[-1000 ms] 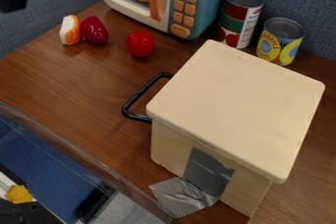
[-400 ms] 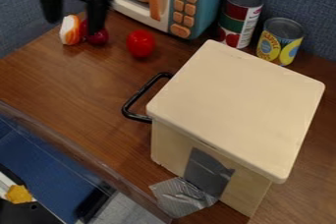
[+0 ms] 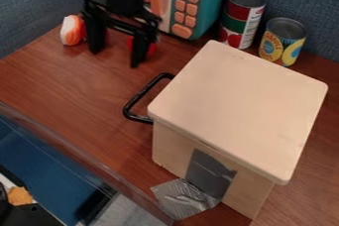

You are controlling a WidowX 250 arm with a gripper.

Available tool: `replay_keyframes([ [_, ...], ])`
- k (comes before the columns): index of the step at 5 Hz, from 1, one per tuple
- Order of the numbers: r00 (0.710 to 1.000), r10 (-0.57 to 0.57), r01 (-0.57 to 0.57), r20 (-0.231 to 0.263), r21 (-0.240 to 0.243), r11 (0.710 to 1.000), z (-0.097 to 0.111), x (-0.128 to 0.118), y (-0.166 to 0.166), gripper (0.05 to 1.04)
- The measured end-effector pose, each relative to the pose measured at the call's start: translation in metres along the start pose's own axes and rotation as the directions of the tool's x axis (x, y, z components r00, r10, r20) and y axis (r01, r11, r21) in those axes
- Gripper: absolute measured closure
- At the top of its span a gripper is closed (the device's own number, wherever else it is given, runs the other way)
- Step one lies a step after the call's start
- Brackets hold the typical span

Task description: Open the drawer

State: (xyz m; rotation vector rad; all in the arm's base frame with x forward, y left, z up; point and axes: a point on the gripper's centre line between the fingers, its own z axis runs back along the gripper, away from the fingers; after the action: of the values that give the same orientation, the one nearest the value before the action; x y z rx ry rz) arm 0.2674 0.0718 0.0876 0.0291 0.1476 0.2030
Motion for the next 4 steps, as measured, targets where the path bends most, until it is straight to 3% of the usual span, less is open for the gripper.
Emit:
replay_keyframes([
  [2, 0.995, -0.090, 0.090, -0.043, 0.011, 0.996, -0.022, -0.002, -0.033, 0.085],
  [3, 0.992, -0.094, 0.095, -0.089, 0.011, 0.995, -0.037, -0.002, -0.034, 0.085],
  [4, 0.992, -0.084, 0.086, -0.092, 0.021, 0.996, -0.045, 0.003, -0.032, 0.085],
])
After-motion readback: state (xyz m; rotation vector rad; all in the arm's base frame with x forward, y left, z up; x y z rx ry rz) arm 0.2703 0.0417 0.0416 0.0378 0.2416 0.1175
